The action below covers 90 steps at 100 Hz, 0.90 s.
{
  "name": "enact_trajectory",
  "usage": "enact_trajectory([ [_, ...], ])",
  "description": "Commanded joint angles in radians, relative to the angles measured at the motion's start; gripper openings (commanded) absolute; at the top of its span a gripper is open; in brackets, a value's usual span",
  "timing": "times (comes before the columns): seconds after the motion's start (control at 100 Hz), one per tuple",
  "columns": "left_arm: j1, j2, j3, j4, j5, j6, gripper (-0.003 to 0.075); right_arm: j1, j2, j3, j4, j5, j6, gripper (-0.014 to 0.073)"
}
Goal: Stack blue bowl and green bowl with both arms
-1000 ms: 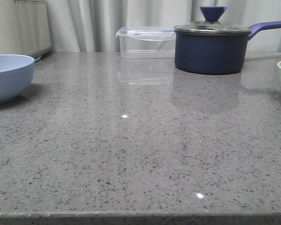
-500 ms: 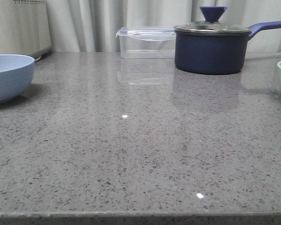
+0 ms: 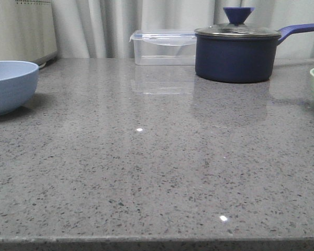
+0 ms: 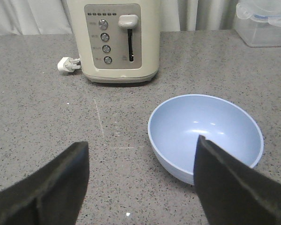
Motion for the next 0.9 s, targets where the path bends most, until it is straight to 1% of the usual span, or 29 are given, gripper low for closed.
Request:
enact_trajectory([
  [0.0, 0.0, 0.008, -0.037, -0.003, -0.071, -0.007, 0.0473, -0.002, 0.068, -0.09, -0.017, -0.006, -0.009, 0.0475],
  [0.24, 0.0, 0.008, -0.037, -0.003, -0.064, -0.007, 0.0473, -0.002, 0.265, -0.24, -0.018, 0.065, -0.009, 0.0475],
  [0.39, 0.0, 0.008, -0.037, -0.003, -0.058, -0.007, 0.0473, -0.047, 0.352, -0.295, -0.018, 0.078, -0.009, 0.0475],
  [0.56, 0.0, 0.008, -0.037, -0.003, -0.056, -0.007, 0.0473, -0.111, 0.404, -0.306, -0.002, 0.086, -0.01, 0.0475],
  [0.89, 0.0, 0.008, -0.037, -0.003, -0.056, -0.007, 0.0473, -0.12, 0.509, -0.306, 0.004, 0.077, -0.01, 0.0475],
])
